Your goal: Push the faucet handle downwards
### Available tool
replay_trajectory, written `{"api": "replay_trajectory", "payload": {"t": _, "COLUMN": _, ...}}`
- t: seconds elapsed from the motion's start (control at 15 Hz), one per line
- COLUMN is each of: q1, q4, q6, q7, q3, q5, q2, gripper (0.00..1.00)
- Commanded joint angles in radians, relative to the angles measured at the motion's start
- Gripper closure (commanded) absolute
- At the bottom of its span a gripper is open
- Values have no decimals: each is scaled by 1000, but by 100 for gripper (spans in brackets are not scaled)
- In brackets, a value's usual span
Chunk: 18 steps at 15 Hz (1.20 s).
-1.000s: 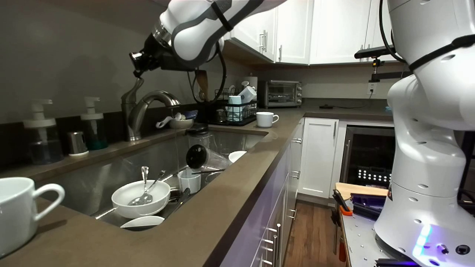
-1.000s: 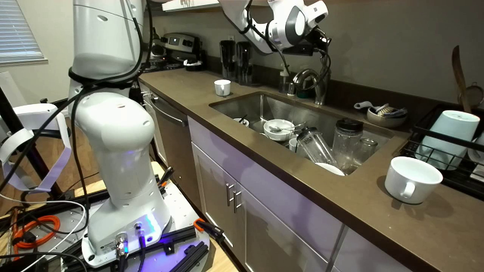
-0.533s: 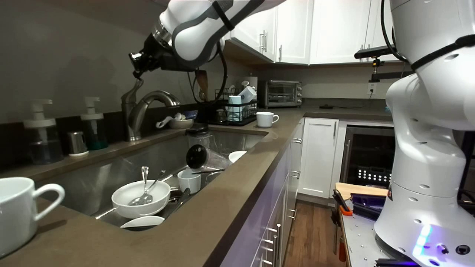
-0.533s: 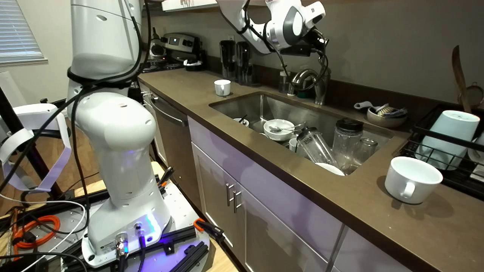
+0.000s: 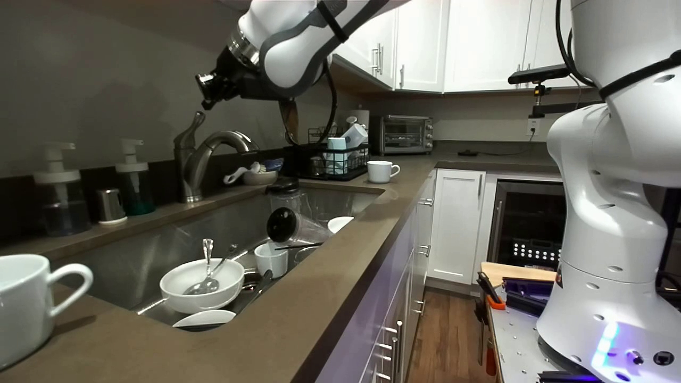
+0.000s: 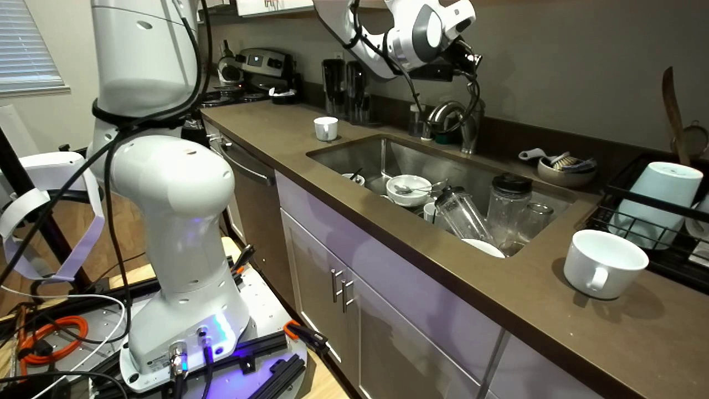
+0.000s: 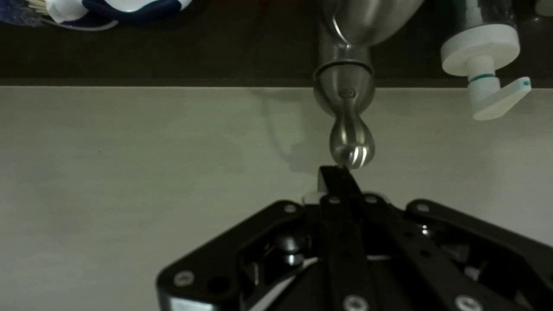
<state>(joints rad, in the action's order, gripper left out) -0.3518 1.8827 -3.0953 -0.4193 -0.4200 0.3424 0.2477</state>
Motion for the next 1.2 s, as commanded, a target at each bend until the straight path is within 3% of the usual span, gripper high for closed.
{"api": "replay_trajectory", "payload": {"t": 0.0, "q1": -89, "q4": 88, "q6": -5, "q7": -80, "q3": -106, "q5": 99, "q2": -92, "gripper": 99}}
{"api": "replay_trajectory", "payload": {"t": 0.33, "q1": -151, "q4": 190, "q6": 110, "q7": -99, "q3": -139, "q5": 172, "q2": -239, "gripper": 99}}
{"api": "replay_trajectory", "payload": {"t": 0.67, "q1": -169, "q4": 279, "q6": 326, "q7": -106, "q3": -90, "q5": 223, "q2": -421, "gripper": 99}}
{"api": "replay_trajectory", "payload": {"t": 0.93, "q1": -176, "q4": 328, "q6": 503, "q7": -90, "q3": -37, "q5": 186, "q2": -536, "gripper": 99}}
{"api": "replay_trajectory", "payload": {"t": 1.0, "q1": 5, "q4": 344, "q6": 517, "q7": -30, "q3": 143, "q5": 94, "q2": -538, "gripper": 99}}
{"api": "replay_trajectory", "payload": {"t": 1.13, "q1": 95, "q4": 371, "q6": 560, "q7": -1, "q3": 251, "q5": 9, "q2": -574, "gripper": 99}}
